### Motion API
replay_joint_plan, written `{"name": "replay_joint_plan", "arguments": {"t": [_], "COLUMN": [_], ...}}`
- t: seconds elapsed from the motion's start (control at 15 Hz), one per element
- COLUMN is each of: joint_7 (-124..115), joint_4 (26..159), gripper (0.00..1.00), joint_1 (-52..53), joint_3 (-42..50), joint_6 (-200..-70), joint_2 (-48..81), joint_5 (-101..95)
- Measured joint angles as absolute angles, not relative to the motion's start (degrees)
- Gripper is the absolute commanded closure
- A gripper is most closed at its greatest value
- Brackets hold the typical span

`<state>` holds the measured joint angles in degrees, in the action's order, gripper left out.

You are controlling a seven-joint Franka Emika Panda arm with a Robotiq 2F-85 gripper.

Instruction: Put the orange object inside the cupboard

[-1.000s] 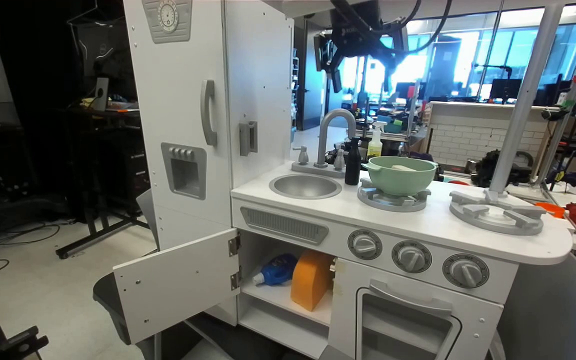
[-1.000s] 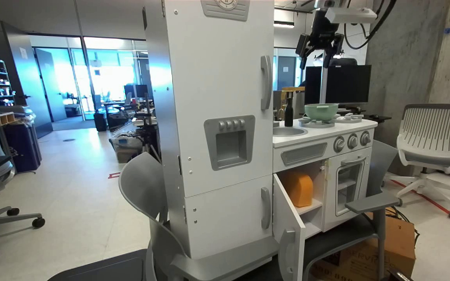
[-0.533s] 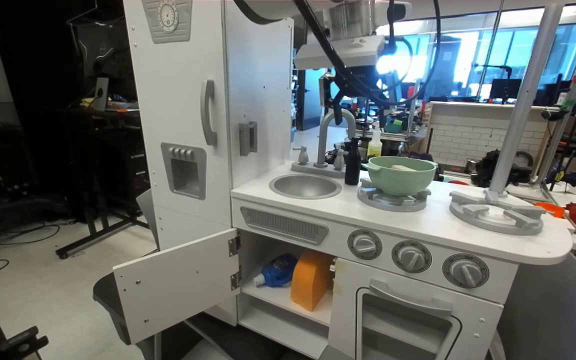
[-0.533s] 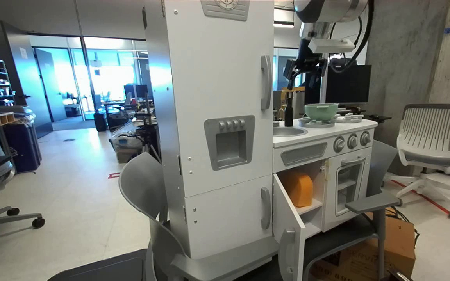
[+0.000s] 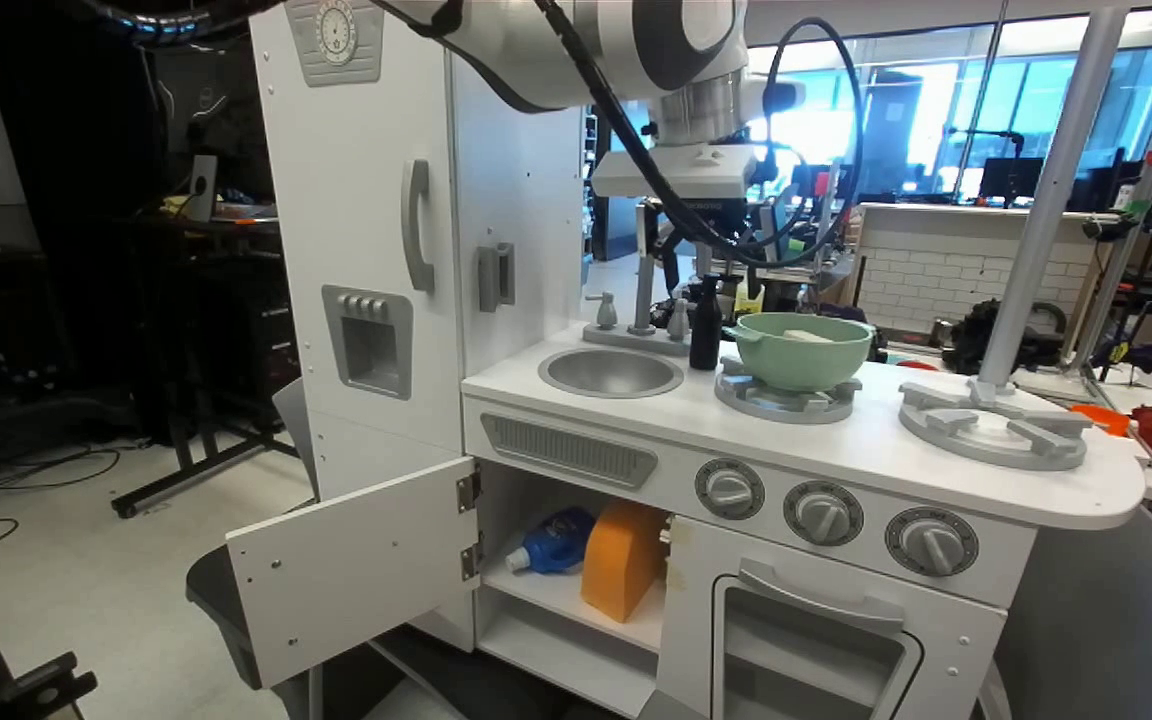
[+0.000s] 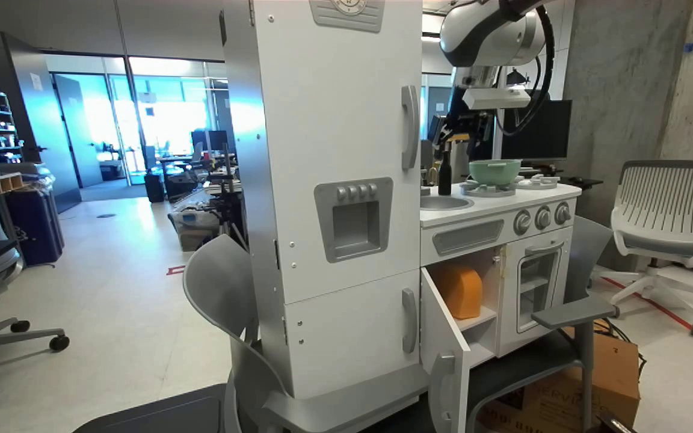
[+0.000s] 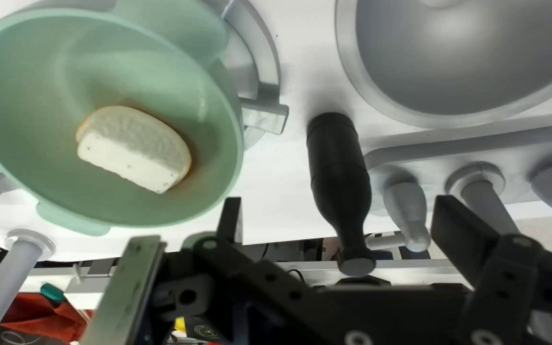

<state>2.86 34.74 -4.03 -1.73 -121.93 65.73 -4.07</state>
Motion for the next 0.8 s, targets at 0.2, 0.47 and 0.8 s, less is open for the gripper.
{"name": "replay_joint_plan", "arguments": {"t": [0.2, 0.47, 0.8], "joint_7": [2.9, 2.9, 2.9], "joint_4": [32.1, 30.9, 30.3], "gripper": [0.0, 0.0, 0.0], "joint_1": [-4.0, -4.0, -4.0], "joint_3": [-1.9, -2.2, -2.8], "joint_6": [-121.9, -121.9, -122.0], "joint_2": [67.8, 68.9, 69.2], "joint_5": [-4.1, -4.1, -4.1]}}
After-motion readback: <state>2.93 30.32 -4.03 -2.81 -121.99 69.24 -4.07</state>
